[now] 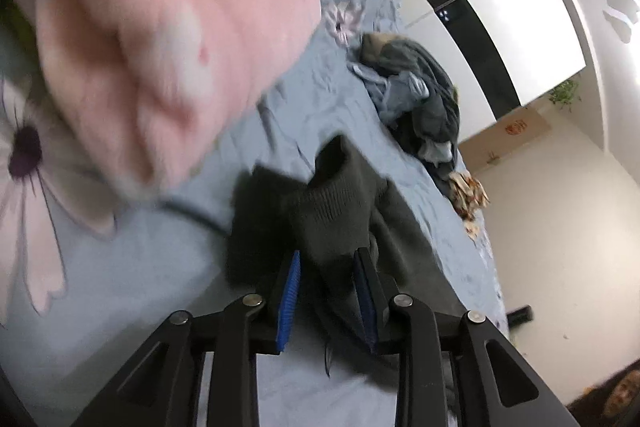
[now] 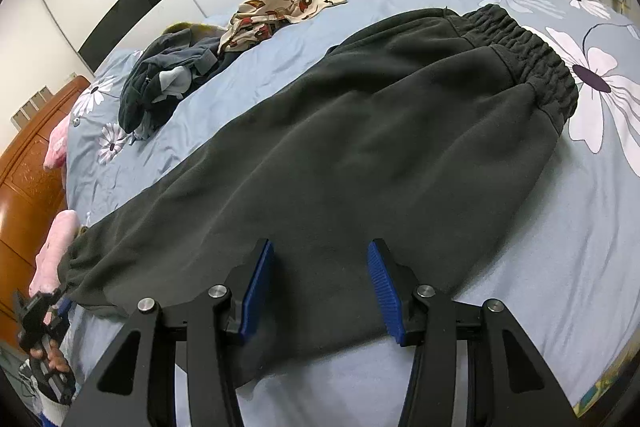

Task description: Fold clothes

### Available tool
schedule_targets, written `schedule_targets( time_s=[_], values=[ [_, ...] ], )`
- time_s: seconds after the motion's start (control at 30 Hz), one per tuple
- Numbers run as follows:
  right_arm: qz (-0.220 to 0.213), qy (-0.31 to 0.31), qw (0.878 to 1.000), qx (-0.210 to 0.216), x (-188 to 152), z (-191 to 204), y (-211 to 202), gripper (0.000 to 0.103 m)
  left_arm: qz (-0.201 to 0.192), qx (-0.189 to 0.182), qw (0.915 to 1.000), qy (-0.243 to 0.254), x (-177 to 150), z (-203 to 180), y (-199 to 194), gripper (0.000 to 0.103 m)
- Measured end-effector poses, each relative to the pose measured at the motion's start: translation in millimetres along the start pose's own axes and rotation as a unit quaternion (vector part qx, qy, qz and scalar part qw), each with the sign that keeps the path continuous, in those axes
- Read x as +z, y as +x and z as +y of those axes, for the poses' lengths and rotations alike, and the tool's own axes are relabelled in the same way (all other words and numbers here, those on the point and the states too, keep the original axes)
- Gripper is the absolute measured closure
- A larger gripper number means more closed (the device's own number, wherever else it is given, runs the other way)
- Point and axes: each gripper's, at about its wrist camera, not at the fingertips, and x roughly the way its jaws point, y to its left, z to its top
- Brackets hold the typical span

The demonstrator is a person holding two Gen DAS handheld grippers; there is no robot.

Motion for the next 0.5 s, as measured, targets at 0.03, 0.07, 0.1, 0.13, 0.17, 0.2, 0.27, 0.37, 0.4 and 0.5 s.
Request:
schedule_targets(
  time_s=[0.03,0.07,0.1,0.13,0.17,0.2,0.27,0.37,0.4,0.5],
  values=[
    [0.000,-0.001,1.000,-0.001,0.3,0.6,-0.4,0.052,-0.004,0.002,1.0000,0.004,2.8,-0.5,-1.3,0.067],
    [0.001,-0.003,1.000,-0.002,0.9,1.7,-0.5,0.052,-0.008,0.004,0.9999,0.008,5.6,-0.9,-2.6,0.064],
    [0.002,-0.005,1.000,-0.004,1.5,3.0,-0.4,0.052,-0.009,0.003,0.9999,0.009,8.7,0.0,-1.9,0.062],
    [0.003,-0.005,1.000,-0.005,2.3,3.9,0.1,0.052,-0.009,0.001,0.9999,0.009,11.8,1.0,-1.1,0.062],
    [0.004,-0.005,1.000,-0.005,3.3,4.6,0.9,0.052,-0.010,0.001,0.9998,0.017,12.3,-1.7,-0.4,0.062],
    [0.005,-0.005,1.000,-0.004,3.8,6.0,1.3,0.052,-0.011,0.001,0.9996,0.026,12.5,-4.6,0.2,0.062],
    [0.006,-0.006,1.000,-0.003,4.4,9.2,1.8,0.052,-0.013,0.001,0.9990,0.044,13.1,-10.6,1.5,0.064],
    [0.009,-0.011,1.000,-0.008,3.6,13.5,2.7,0.052,-0.015,0.002,0.9974,0.070,13.8,-19.4,3.3,0.068],
    [0.009,-0.011,1.000,-0.009,3.3,14.2,2.8,0.052,-0.016,0.002,0.9967,0.079,14.1,-22.4,4.0,0.075],
    [0.010,-0.007,1.000,-0.010,2.9,15.0,2.1,0.052,-0.014,0.001,0.9965,0.083,17.1,-26.6,5.5,0.094]
  ],
)
